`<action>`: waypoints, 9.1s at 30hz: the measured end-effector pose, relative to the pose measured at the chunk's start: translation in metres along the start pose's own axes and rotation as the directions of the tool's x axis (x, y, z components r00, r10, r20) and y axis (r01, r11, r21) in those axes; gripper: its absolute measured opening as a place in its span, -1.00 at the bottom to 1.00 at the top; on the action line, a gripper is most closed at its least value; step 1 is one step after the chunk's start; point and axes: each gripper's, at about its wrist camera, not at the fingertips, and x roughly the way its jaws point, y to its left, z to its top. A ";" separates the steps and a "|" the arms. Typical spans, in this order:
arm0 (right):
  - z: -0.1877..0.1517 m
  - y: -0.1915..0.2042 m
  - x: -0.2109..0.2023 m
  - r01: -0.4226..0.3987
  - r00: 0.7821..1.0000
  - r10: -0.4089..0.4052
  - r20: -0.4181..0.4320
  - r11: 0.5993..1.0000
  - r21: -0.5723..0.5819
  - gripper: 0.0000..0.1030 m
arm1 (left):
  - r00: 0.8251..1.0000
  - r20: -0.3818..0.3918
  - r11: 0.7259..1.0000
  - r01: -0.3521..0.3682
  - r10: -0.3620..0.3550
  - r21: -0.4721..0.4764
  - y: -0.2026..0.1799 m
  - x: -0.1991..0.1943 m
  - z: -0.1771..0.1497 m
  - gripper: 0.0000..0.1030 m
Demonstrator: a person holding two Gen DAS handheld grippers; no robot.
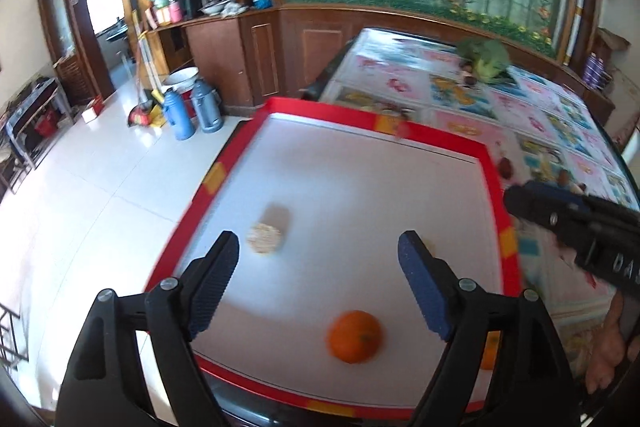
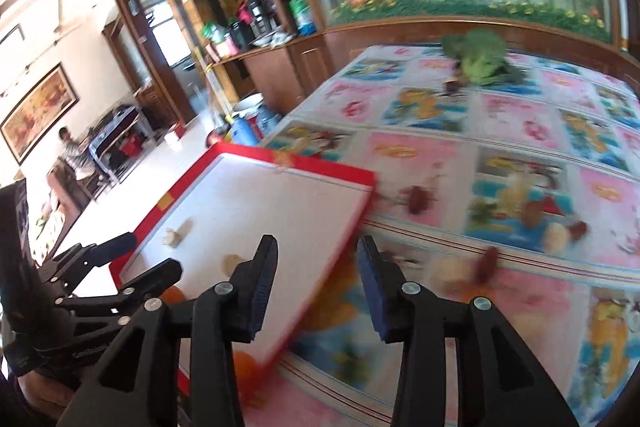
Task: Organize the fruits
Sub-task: 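Return the right tool to the table and grasp a tan cube, then grasp an orange with the left tool while the right tool holds the cube, then carry the orange and cube over the tray and open both tools, then move both open tools back over the tablecloth, then grasp a tan cube with the left tool while the right tool grasps a beige cake, then carry the cube and cake over the tray and open both tools, then withdraw both open tools from the tray toward the table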
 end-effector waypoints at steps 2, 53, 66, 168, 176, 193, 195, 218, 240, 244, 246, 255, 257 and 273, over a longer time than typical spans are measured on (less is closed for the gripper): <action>-0.008 -0.019 -0.014 0.044 0.999 -0.044 0.006 0.999 0.015 -0.16 | 0.999 0.005 0.999 0.034 -0.034 0.036 -0.019 -0.005 -0.002 0.60; -0.035 -0.153 -0.050 0.088 0.989 -0.110 0.102 0.976 0.201 -0.51 | 0.937 -0.207 0.901 0.332 -0.281 0.279 -0.242 0.052 -0.007 -0.16; -0.034 -0.150 -0.047 0.095 0.988 -0.116 0.107 0.979 0.183 -0.51 | 0.937 -0.176 0.909 0.337 -0.300 0.244 -0.238 0.054 -0.009 -0.35; 0.001 -0.166 0.010 0.219 0.973 -0.202 -0.114 0.961 0.166 -0.08 | 0.967 -0.077 0.901 0.254 -0.243 0.351 -0.179 0.014 0.000 0.36; 0.001 -0.150 0.021 0.303 0.949 -0.300 -0.101 0.953 0.020 -0.49 | 0.958 -0.158 0.903 0.281 -0.241 0.325 -0.201 0.048 0.006 0.36; 0.006 -0.157 0.001 0.220 0.975 -0.217 -0.040 0.970 0.099 -0.49 | 0.966 -0.179 0.929 0.235 -0.189 0.285 -0.226 0.083 0.011 -0.08; 0.007 -0.158 0.000 0.220 0.975 -0.218 -0.033 0.970 0.102 -0.49 | 0.965 -0.178 0.928 0.240 -0.195 0.287 -0.229 0.082 0.012 -0.23; 0.011 -0.114 -0.021 0.196 0.968 -0.200 0.151 0.980 0.038 -0.49 | 0.975 0.010 0.969 0.218 -0.221 0.120 -0.125 0.005 0.011 -0.48; 0.039 0.067 0.144 0.054 0.959 -0.099 -0.266 0.983 -0.173 -0.49 | 0.975 -0.213 0.997 0.075 -0.066 0.034 0.018 0.118 0.065 -0.47; 0.040 0.070 0.139 0.053 0.956 -0.097 -0.276 0.985 -0.163 -0.45 | 0.973 -0.223 0.997 0.072 -0.065 0.025 0.024 0.120 0.062 -0.47; 0.041 0.066 0.131 0.025 0.963 -0.061 -0.264 0.990 -0.137 -0.45 | 0.972 -0.227 0.998 0.061 -0.053 0.030 0.025 0.118 0.062 -0.46; 0.043 0.036 0.056 0.032 0.997 -0.038 -0.064 0.995 -0.098 -0.27 | 0.995 -0.104 0.999 -0.006 0.010 0.036 0.018 0.074 0.055 0.22; 0.038 0.027 0.031 0.064 0.998 -0.066 -0.017 0.993 -0.100 -0.26 | 0.998 -0.062 0.999 -0.008 0.010 0.034 0.011 0.055 0.051 0.28; -0.035 -0.001 -0.173 0.292 0.913 -0.267 0.309 0.956 -0.039 0.16 | 0.968 0.173 0.982 0.166 -0.179 0.090 -0.083 -0.104 -0.007 0.80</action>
